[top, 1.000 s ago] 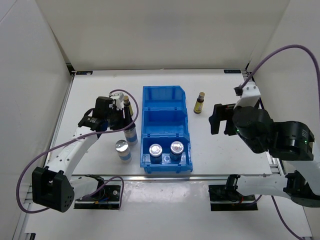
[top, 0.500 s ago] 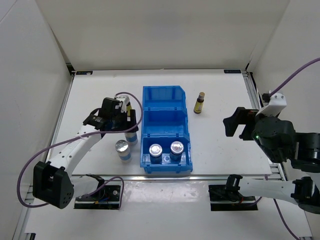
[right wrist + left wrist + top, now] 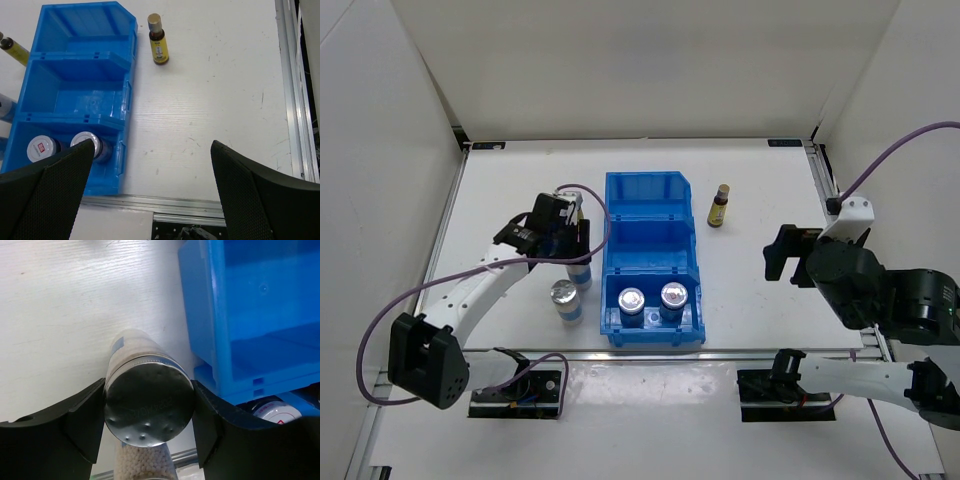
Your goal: Organize the condiment bottles
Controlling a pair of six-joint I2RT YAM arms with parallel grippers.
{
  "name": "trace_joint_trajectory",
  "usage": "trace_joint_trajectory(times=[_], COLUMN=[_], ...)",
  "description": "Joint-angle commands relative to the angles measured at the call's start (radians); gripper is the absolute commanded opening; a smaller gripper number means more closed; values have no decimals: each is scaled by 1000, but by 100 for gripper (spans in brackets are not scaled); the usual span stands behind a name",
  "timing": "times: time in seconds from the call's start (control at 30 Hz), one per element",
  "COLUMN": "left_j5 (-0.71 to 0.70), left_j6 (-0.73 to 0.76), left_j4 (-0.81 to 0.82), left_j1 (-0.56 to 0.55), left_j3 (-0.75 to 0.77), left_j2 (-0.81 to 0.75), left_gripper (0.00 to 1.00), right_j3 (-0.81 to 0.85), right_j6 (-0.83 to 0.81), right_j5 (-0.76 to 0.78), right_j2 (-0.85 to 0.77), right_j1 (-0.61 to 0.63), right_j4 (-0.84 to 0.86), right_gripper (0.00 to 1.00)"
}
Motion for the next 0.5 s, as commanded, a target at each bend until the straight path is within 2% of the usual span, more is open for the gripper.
trace_joint_trajectory(times=[0.0, 0.07, 0.1, 0.13, 0.23, 0.47], left_j5=[-61, -74, -86, -86, -106, -71], left_j6=[-9, -9, -9, -9, -18, -62], left_j4=[-48, -76, -90, -114, -151, -170], left_j1=[-11, -22, -33, -45, -59, -178], left_j3=[102, 155, 219, 255, 408, 708], left_j2=[-12, -12, -12, -3, 9, 106], left_gripper=[32, 23, 14, 11, 11, 11], right_j3=[-38, -65, -99, -116, -162, -191], right_j6=[58, 74, 74, 97, 115, 112], right_j5=[61, 75, 84, 84, 109, 121], right_j2=[-48, -62, -77, -86, -131, -233], right_j1=[0, 0, 0, 0, 0, 0], right_j4=[-273, -273, -273, -273, -259, -226], right_gripper=[100, 100, 100, 100, 100, 100])
